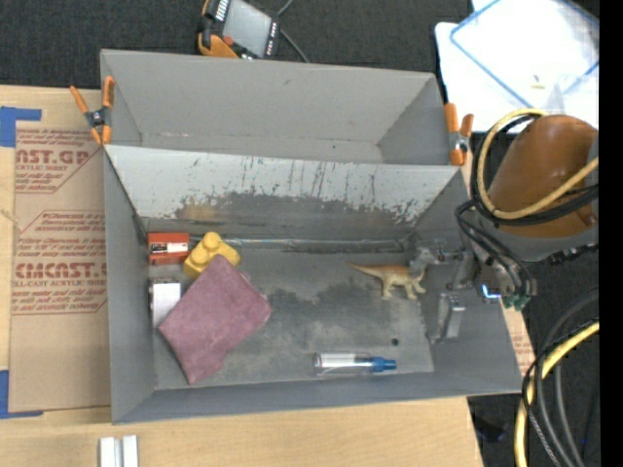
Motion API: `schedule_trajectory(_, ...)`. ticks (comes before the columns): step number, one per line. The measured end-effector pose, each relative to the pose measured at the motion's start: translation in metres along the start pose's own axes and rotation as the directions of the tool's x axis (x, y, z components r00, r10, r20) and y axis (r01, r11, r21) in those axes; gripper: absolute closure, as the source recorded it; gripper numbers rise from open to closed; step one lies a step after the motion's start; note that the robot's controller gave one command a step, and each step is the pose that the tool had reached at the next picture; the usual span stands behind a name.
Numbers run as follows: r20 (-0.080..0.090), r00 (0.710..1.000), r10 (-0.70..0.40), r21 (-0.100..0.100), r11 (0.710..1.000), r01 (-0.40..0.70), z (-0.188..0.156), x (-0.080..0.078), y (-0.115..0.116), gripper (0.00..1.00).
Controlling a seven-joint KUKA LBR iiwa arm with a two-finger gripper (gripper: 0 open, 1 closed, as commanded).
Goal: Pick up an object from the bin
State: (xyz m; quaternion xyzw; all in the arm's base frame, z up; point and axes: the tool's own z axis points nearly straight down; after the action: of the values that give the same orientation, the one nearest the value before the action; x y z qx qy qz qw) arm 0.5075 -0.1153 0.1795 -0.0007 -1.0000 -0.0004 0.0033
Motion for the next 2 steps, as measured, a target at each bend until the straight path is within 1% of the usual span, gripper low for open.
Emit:
schedule_trajectory(1,0.008,1.0,-0.002,0.001,1.0,0.002,-0.004,-0.002,0.001,0.0)
schedule_trajectory(2,0.005,0.998,0.064,-0.001,0.998,-0.064,0.112,-0.07,-0.029,0.0)
